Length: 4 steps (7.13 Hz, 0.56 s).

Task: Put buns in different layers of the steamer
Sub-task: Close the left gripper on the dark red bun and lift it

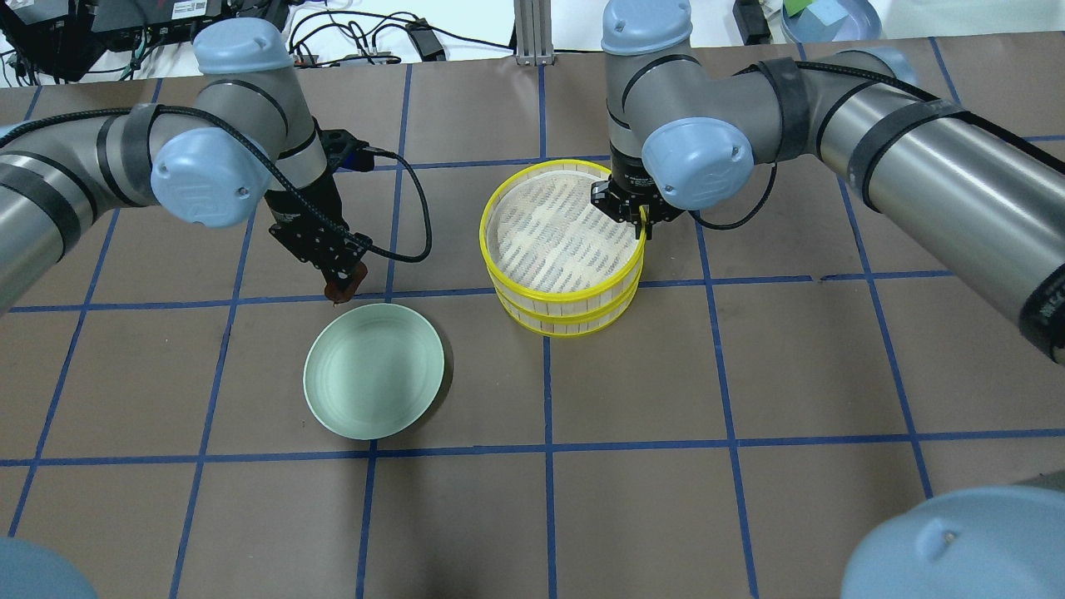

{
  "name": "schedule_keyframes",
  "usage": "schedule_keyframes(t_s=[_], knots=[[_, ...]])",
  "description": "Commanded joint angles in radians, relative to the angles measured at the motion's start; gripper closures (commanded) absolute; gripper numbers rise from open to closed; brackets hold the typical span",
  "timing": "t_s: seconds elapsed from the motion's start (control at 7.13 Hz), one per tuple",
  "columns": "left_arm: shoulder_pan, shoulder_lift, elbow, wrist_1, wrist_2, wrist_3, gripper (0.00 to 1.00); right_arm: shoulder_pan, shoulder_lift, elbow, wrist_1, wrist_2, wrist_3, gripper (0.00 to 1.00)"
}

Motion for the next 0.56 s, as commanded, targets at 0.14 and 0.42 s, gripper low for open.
schedule_keyframes(t_s=[0.14, 0.42], knots=[[0.000, 0.021, 0.076, 0.005, 0.000, -0.005, 1.00, 0.001, -0.012, 0.004, 0.014, 0.000, -0.014, 1.00], [0.000, 0.036, 0.082, 0.005, 0.003, -0.005, 1.00, 0.000, 0.004, 0.002, -0.062, 0.001, -0.003, 1.00]])
